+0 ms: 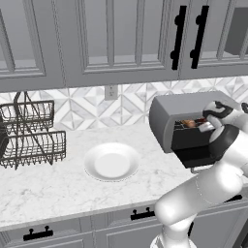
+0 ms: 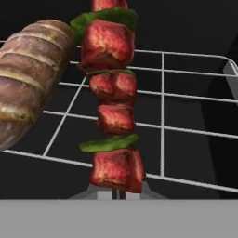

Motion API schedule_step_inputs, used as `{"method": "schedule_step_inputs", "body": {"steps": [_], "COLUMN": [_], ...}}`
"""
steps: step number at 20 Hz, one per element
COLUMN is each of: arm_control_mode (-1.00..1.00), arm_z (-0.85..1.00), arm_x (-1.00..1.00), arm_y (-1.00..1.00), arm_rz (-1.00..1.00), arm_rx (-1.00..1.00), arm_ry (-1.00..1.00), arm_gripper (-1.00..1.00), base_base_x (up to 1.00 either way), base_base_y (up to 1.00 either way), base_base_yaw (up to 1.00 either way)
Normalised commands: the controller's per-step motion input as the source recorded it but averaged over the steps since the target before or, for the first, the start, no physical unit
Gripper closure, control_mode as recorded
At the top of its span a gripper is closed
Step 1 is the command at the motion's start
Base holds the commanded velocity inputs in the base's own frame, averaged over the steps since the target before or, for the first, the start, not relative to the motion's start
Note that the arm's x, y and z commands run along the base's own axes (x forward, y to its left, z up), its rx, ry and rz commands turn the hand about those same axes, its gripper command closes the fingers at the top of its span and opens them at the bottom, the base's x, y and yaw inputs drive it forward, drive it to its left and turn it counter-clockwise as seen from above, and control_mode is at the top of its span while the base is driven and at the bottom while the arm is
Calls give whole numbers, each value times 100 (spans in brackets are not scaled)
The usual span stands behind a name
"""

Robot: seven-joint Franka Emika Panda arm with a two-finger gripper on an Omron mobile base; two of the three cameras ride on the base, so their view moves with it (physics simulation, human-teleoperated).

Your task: Pick up the kebab skewer and baguette bread, and place them inside the toaster oven. Close the toaster oven door and start by setting the timer.

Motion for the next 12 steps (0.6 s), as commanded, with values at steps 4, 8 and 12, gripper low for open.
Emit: {"method": "schedule_step_inputs", "body": {"steps": [4,8,12], "arm_control_mode": [-100,-100,-100], "arm_z": [23,0,0], "arm_x": [10,2,0], "arm_y": [7,0,0], "arm_rz": [-15,-1,0], "arm_rx": [3,0,0], "arm_ry": [-2,-1,0], "arm_gripper": [100,100,100], "base_base_x": [0,0,0], "base_base_y": [0,0,0], "base_base_yaw": [0,0,0]}}
